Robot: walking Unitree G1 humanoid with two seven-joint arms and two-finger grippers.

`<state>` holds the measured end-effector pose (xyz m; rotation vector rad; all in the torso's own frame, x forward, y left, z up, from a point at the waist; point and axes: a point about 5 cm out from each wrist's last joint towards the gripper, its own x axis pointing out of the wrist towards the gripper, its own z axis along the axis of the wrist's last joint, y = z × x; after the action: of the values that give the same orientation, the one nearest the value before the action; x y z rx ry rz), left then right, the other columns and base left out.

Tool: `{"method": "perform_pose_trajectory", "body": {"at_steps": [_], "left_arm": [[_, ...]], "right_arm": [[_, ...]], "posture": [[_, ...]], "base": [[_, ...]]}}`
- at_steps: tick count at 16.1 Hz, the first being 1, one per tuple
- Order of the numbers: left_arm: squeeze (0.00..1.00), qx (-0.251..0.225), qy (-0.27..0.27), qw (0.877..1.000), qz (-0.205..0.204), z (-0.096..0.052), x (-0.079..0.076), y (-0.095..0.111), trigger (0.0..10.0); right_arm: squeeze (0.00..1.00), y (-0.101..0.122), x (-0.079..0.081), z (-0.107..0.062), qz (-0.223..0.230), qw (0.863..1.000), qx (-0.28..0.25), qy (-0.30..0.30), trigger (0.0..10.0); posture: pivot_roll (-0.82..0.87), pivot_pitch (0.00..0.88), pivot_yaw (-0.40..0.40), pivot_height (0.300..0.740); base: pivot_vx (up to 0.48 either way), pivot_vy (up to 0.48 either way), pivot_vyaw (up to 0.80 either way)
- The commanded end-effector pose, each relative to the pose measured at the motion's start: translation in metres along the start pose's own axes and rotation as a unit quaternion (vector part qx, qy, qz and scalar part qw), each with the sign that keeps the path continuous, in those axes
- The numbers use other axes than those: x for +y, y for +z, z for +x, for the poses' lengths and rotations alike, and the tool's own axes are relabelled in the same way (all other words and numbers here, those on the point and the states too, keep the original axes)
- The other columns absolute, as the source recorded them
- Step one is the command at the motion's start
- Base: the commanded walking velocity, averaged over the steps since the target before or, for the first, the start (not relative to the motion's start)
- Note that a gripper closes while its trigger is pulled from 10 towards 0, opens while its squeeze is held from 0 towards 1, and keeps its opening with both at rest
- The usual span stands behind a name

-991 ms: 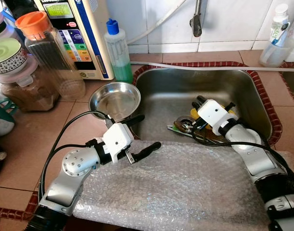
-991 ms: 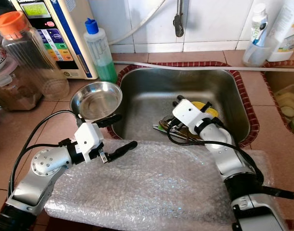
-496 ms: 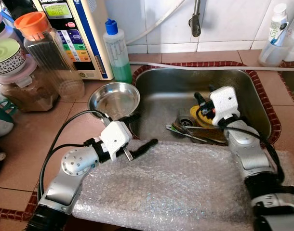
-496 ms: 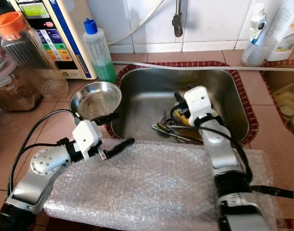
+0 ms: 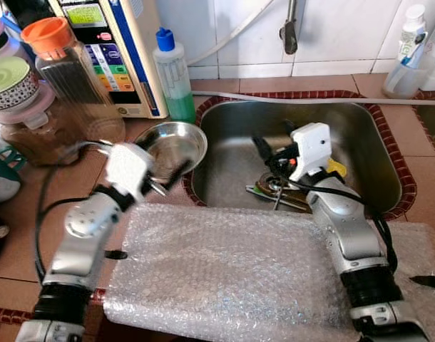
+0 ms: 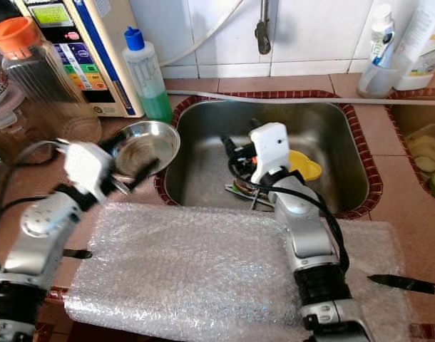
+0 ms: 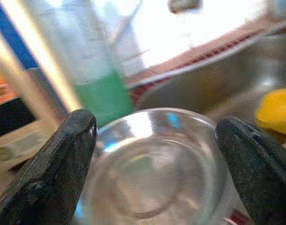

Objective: Kitchen organization

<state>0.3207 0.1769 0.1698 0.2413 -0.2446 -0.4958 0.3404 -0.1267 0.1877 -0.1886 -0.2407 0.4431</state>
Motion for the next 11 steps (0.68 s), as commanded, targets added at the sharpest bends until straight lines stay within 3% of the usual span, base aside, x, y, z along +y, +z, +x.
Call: {"method": "perform_pose_trajectory", "body": {"at_steps": [1,3,7,9,10,11], "left_arm": [[1.0,0.001,0.034,0.999,-0.009,-0.001,0.011,-0.001,10.0],[1.0,0.026,0.1,0.994,-0.03,-0.001,0.025,-0.007,10.0],[1.0,0.061,0.117,0.985,-0.108,0.008,0.023,-0.013,10.0],[0.74,0.078,0.121,0.983,-0.116,0.009,0.023,-0.015,10.0],[0.0,0.118,0.13,0.976,-0.132,0.008,0.023,-0.023,10.0],[0.0,0.138,0.134,0.971,-0.144,0.007,0.024,-0.026,10.0]], "right_arm": [[1.0,0.004,0.007,0.0,0.006,1.0,-0.005,0.013,10.0],[1.0,0.006,0.014,-0.001,-0.005,1.0,-0.006,0.029,10.0],[1.0,0.01,0.02,0.0,-0.011,0.999,-0.004,0.041,10.0],[1.0,0.011,0.02,0.0,-0.014,0.999,-0.003,0.043,10.0],[1.0,0.011,0.021,0.0,-0.015,0.999,-0.002,0.043,10.0],[1.0,0.012,0.022,0.0,-0.016,0.999,-0.001,0.043,10.0]], "posture": [[-0.22,0.166,0.133,0.74],[-0.22,0.165,0.128,0.74],[-0.22,0.169,0.129,0.74],[-0.22,0.17,0.134,0.74],[-0.22,0.172,0.136,0.74],[-0.22,0.173,0.139,0.74]], "base": [[0.0,0.0,0.0],[0.0,0.0,0.0],[0.0,0.0,0.0],[0.0,0.0,0.0],[0.0,0.0,0.0],[0.0,0.0,0.0]]}}
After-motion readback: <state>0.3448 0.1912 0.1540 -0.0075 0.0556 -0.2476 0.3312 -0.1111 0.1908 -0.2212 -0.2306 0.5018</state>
